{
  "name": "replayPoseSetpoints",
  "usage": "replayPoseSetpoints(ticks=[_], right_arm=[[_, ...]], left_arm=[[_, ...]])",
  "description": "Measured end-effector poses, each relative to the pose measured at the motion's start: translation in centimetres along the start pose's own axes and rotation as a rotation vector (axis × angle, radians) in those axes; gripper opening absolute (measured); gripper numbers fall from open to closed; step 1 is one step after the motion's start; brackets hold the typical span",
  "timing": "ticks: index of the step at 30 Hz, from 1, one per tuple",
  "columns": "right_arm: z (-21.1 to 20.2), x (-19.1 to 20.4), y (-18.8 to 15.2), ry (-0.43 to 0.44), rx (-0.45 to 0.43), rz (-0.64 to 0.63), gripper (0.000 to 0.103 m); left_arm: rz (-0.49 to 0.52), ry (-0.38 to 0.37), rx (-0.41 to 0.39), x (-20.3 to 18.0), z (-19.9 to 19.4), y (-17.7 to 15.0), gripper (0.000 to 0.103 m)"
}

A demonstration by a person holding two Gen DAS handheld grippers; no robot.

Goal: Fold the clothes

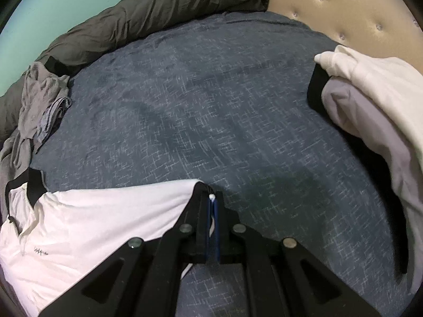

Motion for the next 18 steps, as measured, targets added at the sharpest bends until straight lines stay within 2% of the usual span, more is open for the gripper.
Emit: replayPoseSetpoints(ticks=[8, 12, 15, 18], right_arm=[[0.8, -0.7, -0.4, -0.026, 0.001, -0.003, 0.002], [1.0, -0.4, -0.7, -0.012, 0.008, -0.005, 0.002], [1.1, 0.4, -0.9, 0.049, 0.007, -0.003, 0.002], [1.1, 0.7, -1.3, 0.059, 0.031, 0.001, 0.003]], left_arm=[[0.002, 0.005, 0.014, 0.5, 0.9, -0.9, 0.001], [-0.001, -0.004, 0.02, 0.4, 1.1, -1.1, 0.001], [0.003, -0.022, 0.032, -0.5, 1.3, -1.3, 0.001], [-0.067, -0.055, 0.056, -0.1, 1.3, -1.7, 0.002]])
Point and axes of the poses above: each gripper's, at about its wrist camera, not at the fingertips, and z roughly the way its jaws point, x to its left, y to its top, the point moved 4 cm from there along z, roughly the way its jaws point, and after that the axes turned 14 degrees about -x, right-handed, at the moved point
